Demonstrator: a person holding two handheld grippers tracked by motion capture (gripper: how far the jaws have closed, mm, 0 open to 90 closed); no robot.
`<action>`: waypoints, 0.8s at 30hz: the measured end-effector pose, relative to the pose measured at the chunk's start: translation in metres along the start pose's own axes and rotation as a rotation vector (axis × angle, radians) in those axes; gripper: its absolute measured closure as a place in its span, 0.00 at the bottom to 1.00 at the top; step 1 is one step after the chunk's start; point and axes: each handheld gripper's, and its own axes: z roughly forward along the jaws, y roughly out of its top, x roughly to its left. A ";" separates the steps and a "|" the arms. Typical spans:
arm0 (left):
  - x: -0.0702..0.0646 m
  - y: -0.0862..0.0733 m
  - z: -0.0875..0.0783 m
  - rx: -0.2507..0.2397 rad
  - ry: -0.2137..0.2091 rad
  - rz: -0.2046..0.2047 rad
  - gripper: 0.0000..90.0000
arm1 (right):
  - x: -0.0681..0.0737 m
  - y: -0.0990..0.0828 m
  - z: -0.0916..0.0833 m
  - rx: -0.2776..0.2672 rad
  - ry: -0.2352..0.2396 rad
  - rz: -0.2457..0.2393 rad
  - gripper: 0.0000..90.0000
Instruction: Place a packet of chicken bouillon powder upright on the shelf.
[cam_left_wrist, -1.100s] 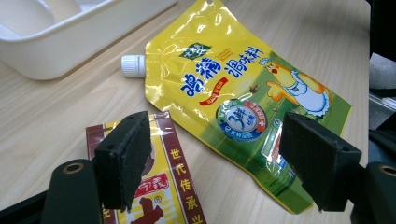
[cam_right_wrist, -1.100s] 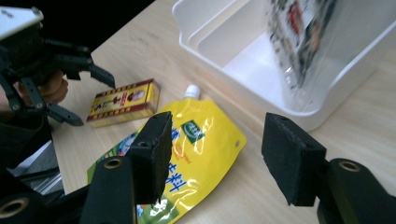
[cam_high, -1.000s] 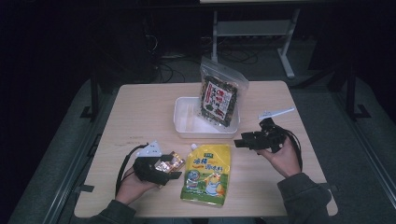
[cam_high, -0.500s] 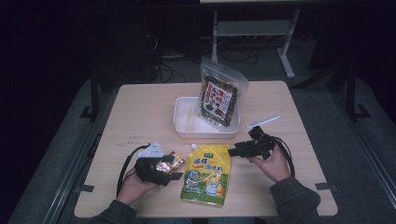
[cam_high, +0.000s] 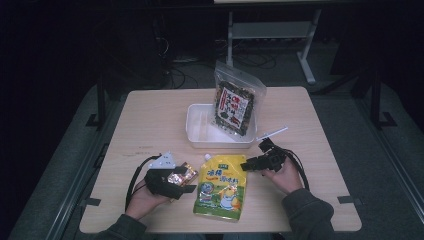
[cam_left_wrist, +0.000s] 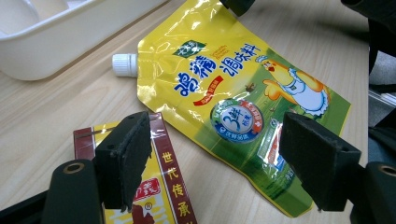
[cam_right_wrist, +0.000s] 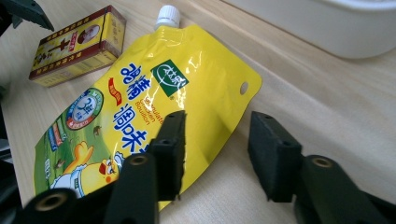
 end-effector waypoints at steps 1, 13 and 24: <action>0.000 0.000 0.001 0.003 -0.003 -0.001 0.28 | -0.001 -0.001 0.002 0.001 0.016 0.008 0.68; 0.001 -0.001 0.003 0.012 -0.006 -0.006 0.28 | -0.010 -0.002 0.009 0.018 0.103 0.071 0.98; -0.002 0.000 0.008 0.018 -0.005 -0.006 0.28 | -0.003 -0.006 -0.003 -0.002 0.114 0.043 1.00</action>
